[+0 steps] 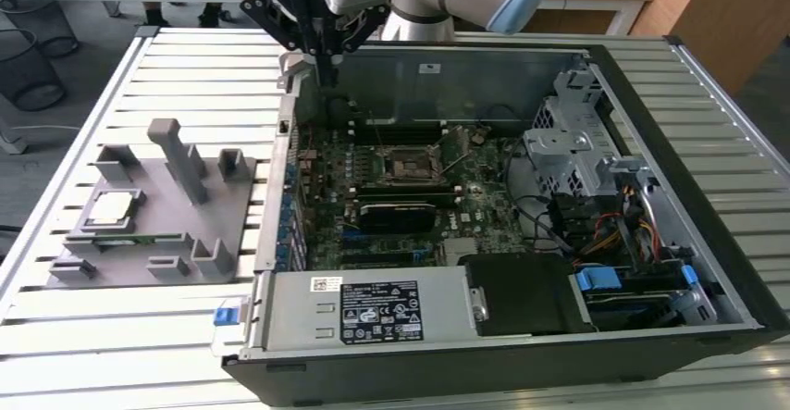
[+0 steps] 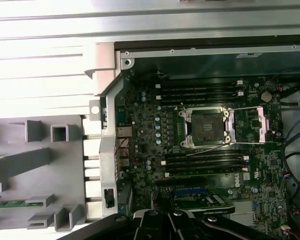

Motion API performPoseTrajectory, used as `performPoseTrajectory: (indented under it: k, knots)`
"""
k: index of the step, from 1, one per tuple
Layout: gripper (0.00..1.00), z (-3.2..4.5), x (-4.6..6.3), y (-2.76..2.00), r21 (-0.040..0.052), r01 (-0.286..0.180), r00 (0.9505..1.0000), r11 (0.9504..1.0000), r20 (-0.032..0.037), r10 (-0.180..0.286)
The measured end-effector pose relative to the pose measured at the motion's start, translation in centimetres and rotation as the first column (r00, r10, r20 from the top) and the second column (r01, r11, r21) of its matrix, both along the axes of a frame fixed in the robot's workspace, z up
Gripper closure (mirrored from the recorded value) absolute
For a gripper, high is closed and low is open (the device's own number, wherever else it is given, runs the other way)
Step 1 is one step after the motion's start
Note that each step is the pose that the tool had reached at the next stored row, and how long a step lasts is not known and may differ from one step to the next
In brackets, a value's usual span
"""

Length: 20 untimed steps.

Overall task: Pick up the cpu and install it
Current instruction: 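Reach for the cpu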

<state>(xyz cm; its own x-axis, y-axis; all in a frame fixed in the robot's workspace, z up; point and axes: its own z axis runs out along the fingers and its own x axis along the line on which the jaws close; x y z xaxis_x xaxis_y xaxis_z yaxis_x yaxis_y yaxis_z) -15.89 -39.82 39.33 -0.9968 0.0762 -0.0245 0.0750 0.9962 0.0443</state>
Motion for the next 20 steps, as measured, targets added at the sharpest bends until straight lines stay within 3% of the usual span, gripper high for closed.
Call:
performPoseTrajectory:
  k: [20]
  knots:
    - [0.89, -0.01, -2.7, 0.10, 0.0000, 0.000, 1.0000, 1.0000, 0.0000, 0.000]
